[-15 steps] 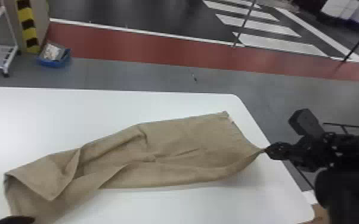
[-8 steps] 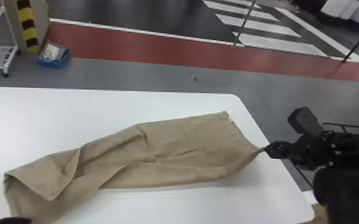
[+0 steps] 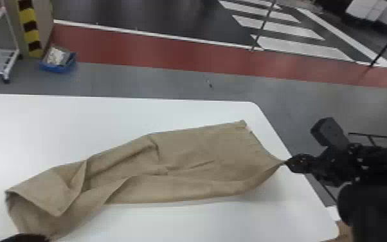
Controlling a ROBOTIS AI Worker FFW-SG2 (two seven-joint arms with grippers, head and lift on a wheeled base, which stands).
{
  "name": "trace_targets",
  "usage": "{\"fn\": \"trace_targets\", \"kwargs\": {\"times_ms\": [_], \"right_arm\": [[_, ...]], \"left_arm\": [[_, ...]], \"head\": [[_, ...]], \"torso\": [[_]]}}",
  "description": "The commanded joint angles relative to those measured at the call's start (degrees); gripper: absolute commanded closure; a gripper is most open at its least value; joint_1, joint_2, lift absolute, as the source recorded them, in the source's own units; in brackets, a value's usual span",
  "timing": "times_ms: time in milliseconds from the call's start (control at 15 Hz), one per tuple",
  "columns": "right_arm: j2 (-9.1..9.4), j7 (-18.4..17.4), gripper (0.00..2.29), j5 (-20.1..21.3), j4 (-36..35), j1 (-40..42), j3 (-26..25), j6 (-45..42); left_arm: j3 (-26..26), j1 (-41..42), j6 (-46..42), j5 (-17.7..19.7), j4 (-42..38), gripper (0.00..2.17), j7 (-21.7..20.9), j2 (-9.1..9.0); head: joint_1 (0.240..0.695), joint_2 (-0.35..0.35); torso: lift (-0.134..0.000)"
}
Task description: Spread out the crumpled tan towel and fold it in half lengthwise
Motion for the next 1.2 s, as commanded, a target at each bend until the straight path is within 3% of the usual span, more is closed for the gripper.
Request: {"fn": "trace_targets", "kwargs": {"times_ms": [0,67,133,600,867,933,1133], "right_arm": [[0.31,0.19,1.18,0.01,-0.02,-0.07,-0.09,0.00],[0.40,0.19,1.18,0.01,-0.02,-0.16,0.00,0.00],[0.40,0.19,1.18,0.01,-0.19,-0.25,-0.09,0.00],[-0.13,0.19,1.18,-1.48,-3.09,-3.76,0.18,2.99],[0.22,0.19,1.18,-3.50,-4.32,-5.43,1.85,11.07],[0.22,-0.44,1.18,-3.77,-4.59,-6.58,2.37,14.06],[-1.09,-8.17,1.18,-4.38,-4.32,-11.06,4.48,21.09]], "left_arm": [[0.81,-0.29,0.18,1.64,-0.35,1.51,1.86,0.00],[1.34,-0.38,0.18,2.34,-0.53,1.73,2.74,0.00],[1.95,-0.38,0.18,3.04,-0.97,1.79,3.45,0.00],[9.42,-1.96,2.47,7.96,-8.96,1.79,2.48,-0.79],[11.09,-7.06,8.62,8.32,-11.60,1.79,1.69,-1.32],[11.97,-9.17,10.91,8.49,-12.04,1.79,1.60,-1.50],[13.82,-17.08,18.99,8.75,-12.30,1.79,1.60,-1.50]], "head": [[0.695,-0.350],[0.695,-0.350],[0.695,-0.350],[0.695,-0.350],[0.695,-0.330],[0.695,-0.322],[0.695,-0.295]], "torso": [[-0.125],[-0.125],[-0.125],[-0.125],[-0.125],[-0.125],[-0.125]]}}
